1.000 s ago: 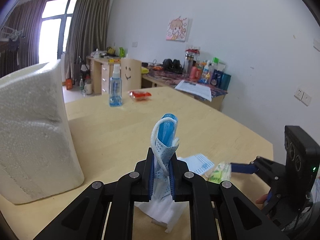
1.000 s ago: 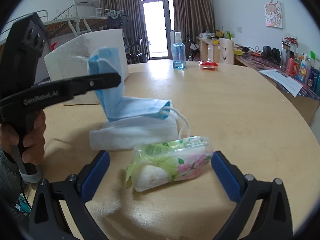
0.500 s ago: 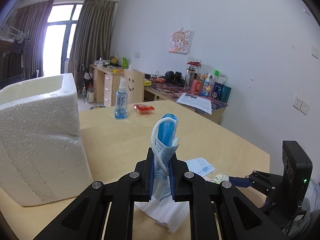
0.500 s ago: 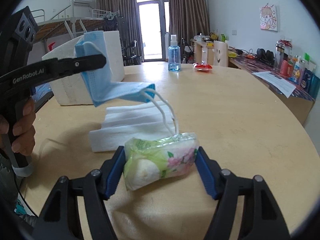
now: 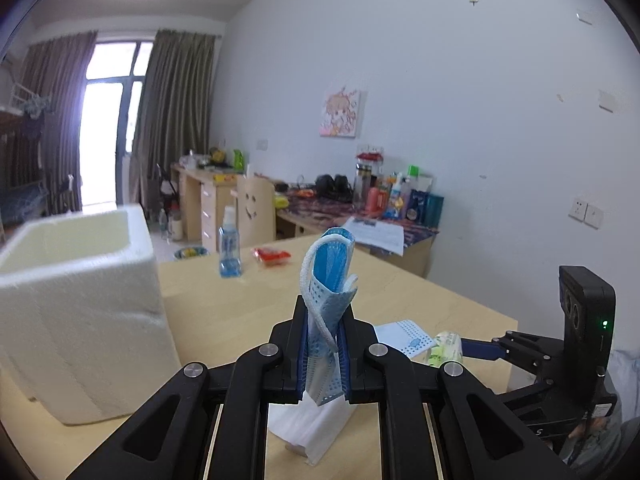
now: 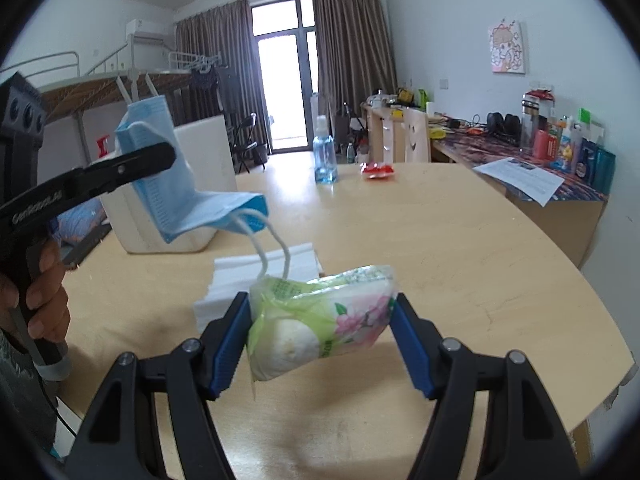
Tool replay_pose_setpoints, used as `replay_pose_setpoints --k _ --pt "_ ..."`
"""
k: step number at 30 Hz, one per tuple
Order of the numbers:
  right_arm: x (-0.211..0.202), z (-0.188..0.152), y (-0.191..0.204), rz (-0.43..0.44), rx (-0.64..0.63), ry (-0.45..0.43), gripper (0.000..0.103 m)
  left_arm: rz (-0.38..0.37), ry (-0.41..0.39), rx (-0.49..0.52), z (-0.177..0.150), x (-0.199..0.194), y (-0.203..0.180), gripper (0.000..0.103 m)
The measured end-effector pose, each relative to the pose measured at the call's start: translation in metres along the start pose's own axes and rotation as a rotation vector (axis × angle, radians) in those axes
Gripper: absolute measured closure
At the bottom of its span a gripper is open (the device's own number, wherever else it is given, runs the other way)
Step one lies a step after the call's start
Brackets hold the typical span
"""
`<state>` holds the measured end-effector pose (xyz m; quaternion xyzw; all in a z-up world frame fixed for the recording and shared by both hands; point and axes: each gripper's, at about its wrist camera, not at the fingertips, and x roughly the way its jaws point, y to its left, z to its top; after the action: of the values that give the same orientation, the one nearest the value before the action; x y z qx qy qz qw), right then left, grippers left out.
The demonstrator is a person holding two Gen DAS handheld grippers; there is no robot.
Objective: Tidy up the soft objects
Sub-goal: 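Carry the blue mask and floral pack over the white foam box with both tools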
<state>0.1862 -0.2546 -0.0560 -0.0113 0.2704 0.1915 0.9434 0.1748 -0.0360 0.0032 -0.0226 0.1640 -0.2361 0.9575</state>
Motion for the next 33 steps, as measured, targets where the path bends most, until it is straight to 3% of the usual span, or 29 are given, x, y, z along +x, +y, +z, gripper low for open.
replay_pose_setpoints --k 5,19,33 --pt "-0.016 0.005 0.002 0.001 -0.004 -0.048 0.03 0.025 -0.057 0.012 0.013 -0.023 -0.005 0.09" --pt "-0.05 0.013 0.02 0.029 -0.035 -0.137 0.03 0.144 -0.118 0.06 0.026 -0.073 -0.018 0.09" --pt "-0.075 0.022 0.059 0.094 -0.113 -0.209 0.03 0.288 -0.075 -0.014 0.022 -0.104 -0.005 0.09"
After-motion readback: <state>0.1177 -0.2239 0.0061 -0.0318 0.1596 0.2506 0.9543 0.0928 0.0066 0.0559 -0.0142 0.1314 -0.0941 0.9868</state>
